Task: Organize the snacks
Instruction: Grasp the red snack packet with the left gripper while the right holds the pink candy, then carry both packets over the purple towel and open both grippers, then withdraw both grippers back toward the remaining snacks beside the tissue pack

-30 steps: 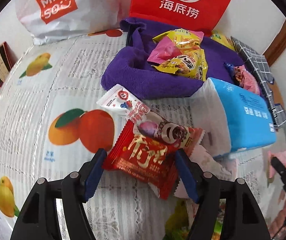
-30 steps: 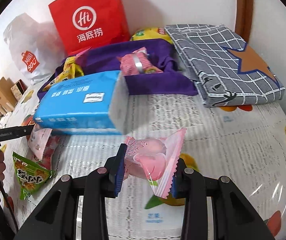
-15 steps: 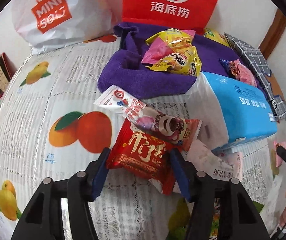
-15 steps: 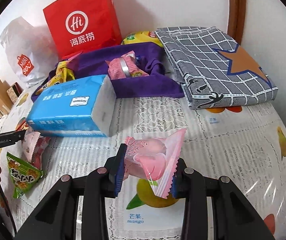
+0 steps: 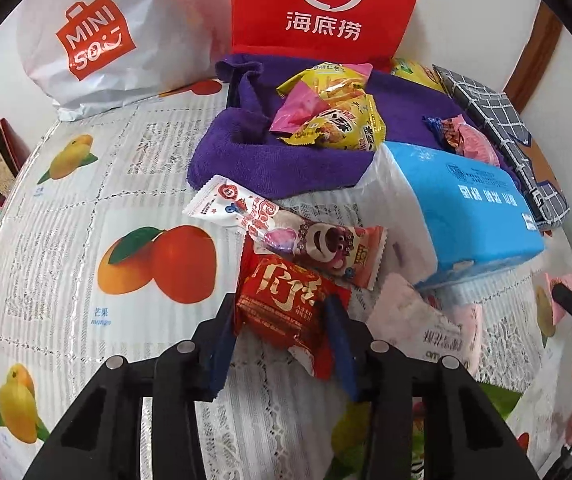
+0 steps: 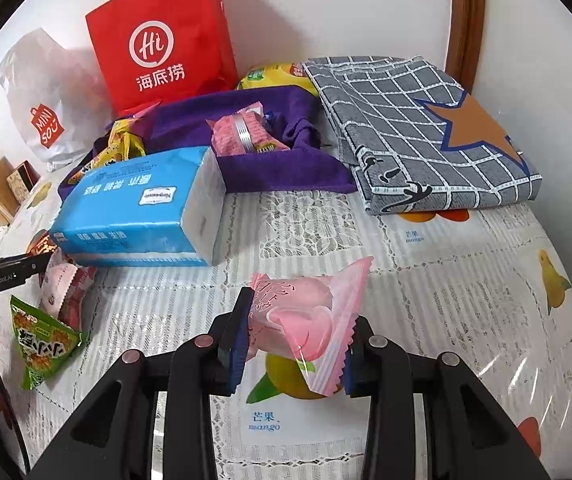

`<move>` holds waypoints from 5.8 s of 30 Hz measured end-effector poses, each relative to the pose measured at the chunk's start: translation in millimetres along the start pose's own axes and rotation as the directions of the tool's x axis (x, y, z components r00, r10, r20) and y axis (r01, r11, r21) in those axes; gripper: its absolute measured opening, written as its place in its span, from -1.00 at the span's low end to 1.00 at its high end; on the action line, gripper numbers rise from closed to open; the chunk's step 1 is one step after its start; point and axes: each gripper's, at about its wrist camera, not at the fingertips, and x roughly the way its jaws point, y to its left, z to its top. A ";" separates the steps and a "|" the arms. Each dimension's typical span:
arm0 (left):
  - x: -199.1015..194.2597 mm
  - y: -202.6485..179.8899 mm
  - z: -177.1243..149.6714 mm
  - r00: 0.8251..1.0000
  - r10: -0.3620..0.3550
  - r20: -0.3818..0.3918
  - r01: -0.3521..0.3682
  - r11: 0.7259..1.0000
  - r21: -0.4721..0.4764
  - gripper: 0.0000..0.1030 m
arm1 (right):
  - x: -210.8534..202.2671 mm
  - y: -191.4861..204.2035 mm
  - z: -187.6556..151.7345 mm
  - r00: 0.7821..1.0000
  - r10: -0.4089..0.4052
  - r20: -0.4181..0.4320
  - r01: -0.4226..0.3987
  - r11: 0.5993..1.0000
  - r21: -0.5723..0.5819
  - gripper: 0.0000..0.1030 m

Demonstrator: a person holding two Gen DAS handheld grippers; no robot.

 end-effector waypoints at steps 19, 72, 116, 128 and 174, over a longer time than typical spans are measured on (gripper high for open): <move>-47.8 10.0 -12.6 0.996 -0.064 0.057 0.067 0.996 -0.056 -0.24 | -28.5 17.0 5.7 0.999 0.012 0.052 -0.011 0.999 -0.030 -0.30; -83.1 -61.3 157.7 0.970 -0.148 0.194 0.139 0.988 0.060 -0.24 | -16.4 41.7 202.4 0.976 0.066 0.208 -0.058 0.997 -0.048 -0.30; 23.7 -34.3 186.3 0.986 -0.152 0.068 0.153 0.988 0.004 -0.24 | 124.3 41.7 211.6 0.999 0.030 -0.043 -0.035 0.992 -0.119 -0.28; 35.0 -39.8 182.6 0.988 -0.148 0.031 0.148 0.989 0.013 -0.23 | 135.8 41.8 209.0 0.995 0.024 -0.095 -0.035 0.992 -0.119 -0.11; -5.7 -54.7 184.1 0.983 -0.167 0.080 0.164 0.985 0.050 0.21 | 50.3 51.9 213.7 0.994 -0.016 0.111 0.026 0.996 -0.089 0.20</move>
